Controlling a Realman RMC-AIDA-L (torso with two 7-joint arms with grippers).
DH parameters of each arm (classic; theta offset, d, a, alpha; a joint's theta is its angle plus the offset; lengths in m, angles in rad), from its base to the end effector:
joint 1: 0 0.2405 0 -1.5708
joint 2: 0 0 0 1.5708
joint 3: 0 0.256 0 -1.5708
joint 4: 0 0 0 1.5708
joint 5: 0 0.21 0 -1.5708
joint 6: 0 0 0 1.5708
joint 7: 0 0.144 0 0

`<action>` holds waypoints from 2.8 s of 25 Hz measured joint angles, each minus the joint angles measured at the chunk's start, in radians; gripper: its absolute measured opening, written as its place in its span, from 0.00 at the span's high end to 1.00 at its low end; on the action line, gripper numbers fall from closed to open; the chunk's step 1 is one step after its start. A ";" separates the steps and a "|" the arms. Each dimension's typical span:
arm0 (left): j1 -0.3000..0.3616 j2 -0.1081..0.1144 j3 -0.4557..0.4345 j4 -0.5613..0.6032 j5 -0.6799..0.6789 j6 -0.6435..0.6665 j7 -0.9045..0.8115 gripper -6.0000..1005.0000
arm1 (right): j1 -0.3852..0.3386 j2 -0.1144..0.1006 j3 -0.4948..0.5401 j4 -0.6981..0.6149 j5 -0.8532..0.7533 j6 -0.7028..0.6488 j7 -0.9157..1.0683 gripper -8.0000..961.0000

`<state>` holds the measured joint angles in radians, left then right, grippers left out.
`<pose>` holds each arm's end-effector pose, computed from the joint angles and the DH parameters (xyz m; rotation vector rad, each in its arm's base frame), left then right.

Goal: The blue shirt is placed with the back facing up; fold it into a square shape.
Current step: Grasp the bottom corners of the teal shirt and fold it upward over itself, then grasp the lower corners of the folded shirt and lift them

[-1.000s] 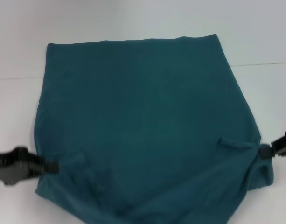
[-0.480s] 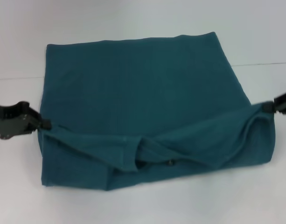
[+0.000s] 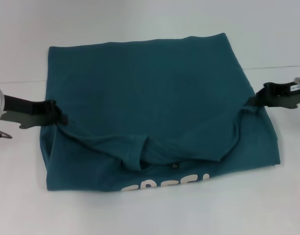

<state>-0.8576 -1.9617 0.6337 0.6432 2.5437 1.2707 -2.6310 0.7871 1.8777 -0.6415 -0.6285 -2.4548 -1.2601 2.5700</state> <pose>-0.2448 0.4331 0.0427 -2.0753 -1.7612 -0.2294 0.2760 0.4295 0.0812 -2.0115 1.7268 0.2862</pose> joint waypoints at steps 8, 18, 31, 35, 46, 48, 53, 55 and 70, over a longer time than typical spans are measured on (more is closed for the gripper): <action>-0.014 0.011 0.004 0.001 -0.003 -0.064 0.069 0.97 | 0.043 0.014 -0.090 0.003 0.000 0.159 0.049 0.96; -0.043 0.017 0.008 -0.012 0.004 -0.172 0.101 0.97 | 0.050 0.017 -0.100 0.004 0.003 0.268 0.081 0.96; -0.067 0.013 0.083 -0.031 0.011 -0.300 0.098 0.94 | 0.100 0.024 -0.140 0.034 -0.013 0.348 0.079 0.96; -0.073 0.016 0.083 -0.031 0.012 -0.311 0.096 0.92 | 0.105 0.024 -0.139 0.033 -0.011 0.364 0.079 0.95; -0.081 0.012 0.099 -0.036 0.021 -0.358 0.094 0.88 | 0.131 0.026 -0.158 0.055 -0.013 0.413 0.067 0.93; -0.081 0.008 0.099 -0.039 0.025 -0.366 0.094 0.88 | 0.139 0.026 -0.181 0.073 -0.013 0.430 0.064 0.92; -0.077 -0.005 0.102 -0.041 0.027 -0.384 0.111 0.86 | 0.151 0.033 -0.217 0.099 -0.014 0.465 0.064 0.91; -0.075 -0.007 0.103 -0.041 0.027 -0.385 0.115 0.85 | 0.153 0.034 -0.227 0.102 -0.015 0.470 0.064 0.91; 0.009 -0.021 0.091 0.082 0.014 -0.360 -0.030 0.72 | 0.127 -0.004 -0.195 0.110 -0.034 0.399 0.086 0.69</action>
<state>-0.8483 -1.9827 0.7243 0.7255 2.5576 0.9103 -2.6611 0.9140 1.8737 -0.8366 -0.5189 -2.4886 -0.8613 2.6563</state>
